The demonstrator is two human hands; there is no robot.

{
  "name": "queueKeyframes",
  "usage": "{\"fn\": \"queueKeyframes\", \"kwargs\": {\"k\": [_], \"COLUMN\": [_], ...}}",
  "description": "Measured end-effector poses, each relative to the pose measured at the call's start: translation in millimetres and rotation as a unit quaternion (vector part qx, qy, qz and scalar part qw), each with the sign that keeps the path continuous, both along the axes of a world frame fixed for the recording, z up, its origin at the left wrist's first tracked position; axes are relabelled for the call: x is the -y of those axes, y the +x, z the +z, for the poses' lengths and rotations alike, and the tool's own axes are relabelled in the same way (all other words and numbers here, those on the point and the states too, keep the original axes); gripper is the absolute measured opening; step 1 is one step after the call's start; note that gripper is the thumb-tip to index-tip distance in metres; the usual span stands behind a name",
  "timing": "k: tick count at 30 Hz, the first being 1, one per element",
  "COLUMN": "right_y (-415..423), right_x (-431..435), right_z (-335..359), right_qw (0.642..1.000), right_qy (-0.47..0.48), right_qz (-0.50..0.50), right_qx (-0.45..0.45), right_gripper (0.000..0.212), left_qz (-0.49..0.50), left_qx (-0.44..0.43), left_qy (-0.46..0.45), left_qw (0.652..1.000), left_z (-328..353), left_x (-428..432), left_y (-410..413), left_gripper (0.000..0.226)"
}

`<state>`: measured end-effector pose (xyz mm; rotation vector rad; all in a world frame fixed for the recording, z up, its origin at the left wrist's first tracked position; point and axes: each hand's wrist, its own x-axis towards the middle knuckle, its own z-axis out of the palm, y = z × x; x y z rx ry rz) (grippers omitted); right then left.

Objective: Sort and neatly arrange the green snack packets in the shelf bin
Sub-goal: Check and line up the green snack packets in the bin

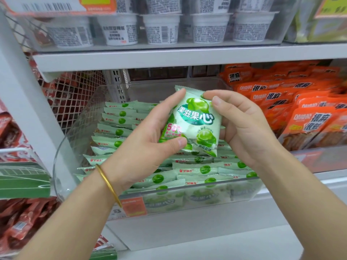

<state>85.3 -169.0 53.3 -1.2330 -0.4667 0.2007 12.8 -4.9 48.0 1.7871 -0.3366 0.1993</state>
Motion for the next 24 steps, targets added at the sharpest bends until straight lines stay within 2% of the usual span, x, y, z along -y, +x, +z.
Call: {"fn": "queueKeyframes", "kwargs": {"k": [3,7,9,11,13,16,18,20,22,24], "right_y": [0.7,1.8,2.4,1.8,-1.3,-6.2,-8.4,-8.1,-6.2,-2.3], "right_x": [2.0,2.0,1.9,1.3,-0.7,-5.5,-7.0,-5.9,-2.6,1.0], "right_z": [-0.4,-1.3,-2.6,-3.7,-3.6,-4.0,-3.3,-2.5,-2.7,-3.0], "right_qw": [1.000,0.999,0.999,0.998,0.998,0.999,0.998,0.998,0.996,0.974], "right_qy": [-0.003,0.005,0.003,0.004,0.013,0.040,0.053,0.044,-0.011,-0.095], "right_qz": [-0.004,-0.032,-0.050,-0.059,-0.053,-0.017,0.012,0.015,-0.037,-0.123], "right_qx": [-0.008,-0.012,-0.001,0.009,0.012,0.005,0.014,0.033,0.085,0.163], "right_gripper": [0.013,0.016,0.015,0.014,0.020,0.026,0.021,0.023,0.029,0.031], "left_qz": [0.022,0.061,0.137,0.231,0.253,0.256,0.265,0.257,0.244,0.233], "left_qx": [0.019,0.011,0.056,0.105,0.129,0.130,0.136,0.135,0.120,0.090], "left_qy": [0.032,-0.006,0.087,0.236,0.323,0.379,0.369,0.307,0.242,0.182], "left_qw": [0.999,0.998,0.985,0.938,0.903,0.880,0.881,0.906,0.931,0.951], "left_z": [2.8,3.1,-3.2,-7.0,-7.7,-6.7,-6.7,-4.5,0.7,5.1], "left_x": [1.1,1.8,-0.8,-2.2,0.5,6.9,5.8,3.7,3.5,4.3], "left_y": [-2.2,-0.8,2.4,2.7,1.8,0.1,2.8,4.6,3.4,1.8], "left_gripper": [0.067,0.058,0.048,0.046,0.064,0.084,0.072,0.053,0.037,0.028]}}
